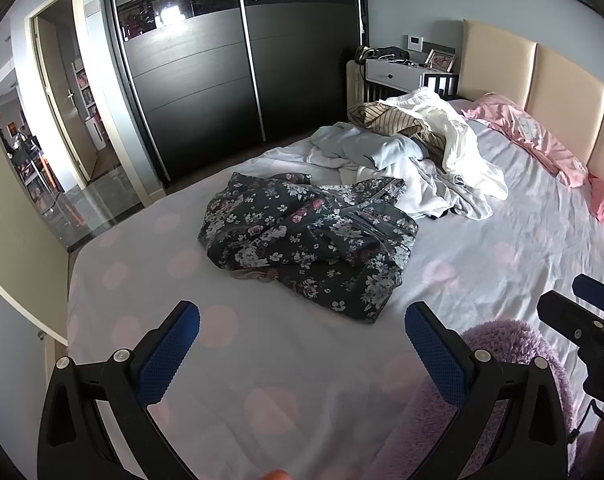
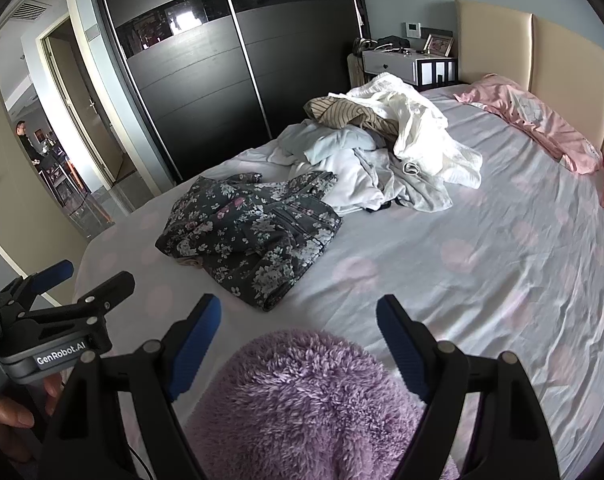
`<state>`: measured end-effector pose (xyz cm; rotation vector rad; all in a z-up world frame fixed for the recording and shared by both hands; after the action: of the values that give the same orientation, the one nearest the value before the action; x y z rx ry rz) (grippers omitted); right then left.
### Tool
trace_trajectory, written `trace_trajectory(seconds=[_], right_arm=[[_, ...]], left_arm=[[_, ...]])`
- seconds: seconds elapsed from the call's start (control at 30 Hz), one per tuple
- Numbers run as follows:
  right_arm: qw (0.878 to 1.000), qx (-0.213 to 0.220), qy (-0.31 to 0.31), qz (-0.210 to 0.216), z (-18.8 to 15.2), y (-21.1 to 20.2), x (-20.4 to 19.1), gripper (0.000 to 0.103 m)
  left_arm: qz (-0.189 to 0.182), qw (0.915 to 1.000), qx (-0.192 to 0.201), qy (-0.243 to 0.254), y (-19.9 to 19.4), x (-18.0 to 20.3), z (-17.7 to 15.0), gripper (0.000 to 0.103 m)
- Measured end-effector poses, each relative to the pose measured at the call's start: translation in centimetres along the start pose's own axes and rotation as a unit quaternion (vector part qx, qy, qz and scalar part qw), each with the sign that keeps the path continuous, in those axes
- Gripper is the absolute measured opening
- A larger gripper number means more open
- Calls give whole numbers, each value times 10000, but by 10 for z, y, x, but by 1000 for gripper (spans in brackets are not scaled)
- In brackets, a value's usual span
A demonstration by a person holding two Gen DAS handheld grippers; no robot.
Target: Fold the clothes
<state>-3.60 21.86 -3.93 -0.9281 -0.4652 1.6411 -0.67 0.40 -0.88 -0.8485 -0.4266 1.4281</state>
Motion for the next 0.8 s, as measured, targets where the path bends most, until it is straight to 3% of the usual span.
trace_trajectory(seconds=[0.3, 0.8], right_arm=[[10000, 65, 15, -61, -2, -2, 2, 80], [9998, 209, -17, -44, -1, -5, 3, 80]], left_arm=[[170, 9997, 109, -115, -7, -2, 0, 103], [-109, 9996, 253, -35, -14, 5, 2, 103]])
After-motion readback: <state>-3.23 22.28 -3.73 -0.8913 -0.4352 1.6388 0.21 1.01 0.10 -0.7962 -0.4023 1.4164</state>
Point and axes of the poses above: each gripper's, at about its wrist camera, not at the fingertips, and y roughly the way its jaws point, x to its right, z to its top, the point moved 1 cm from there along y, roughly the way its jaws point, and after that the axes turned 11 degrees about y, right-handed, at the moved point
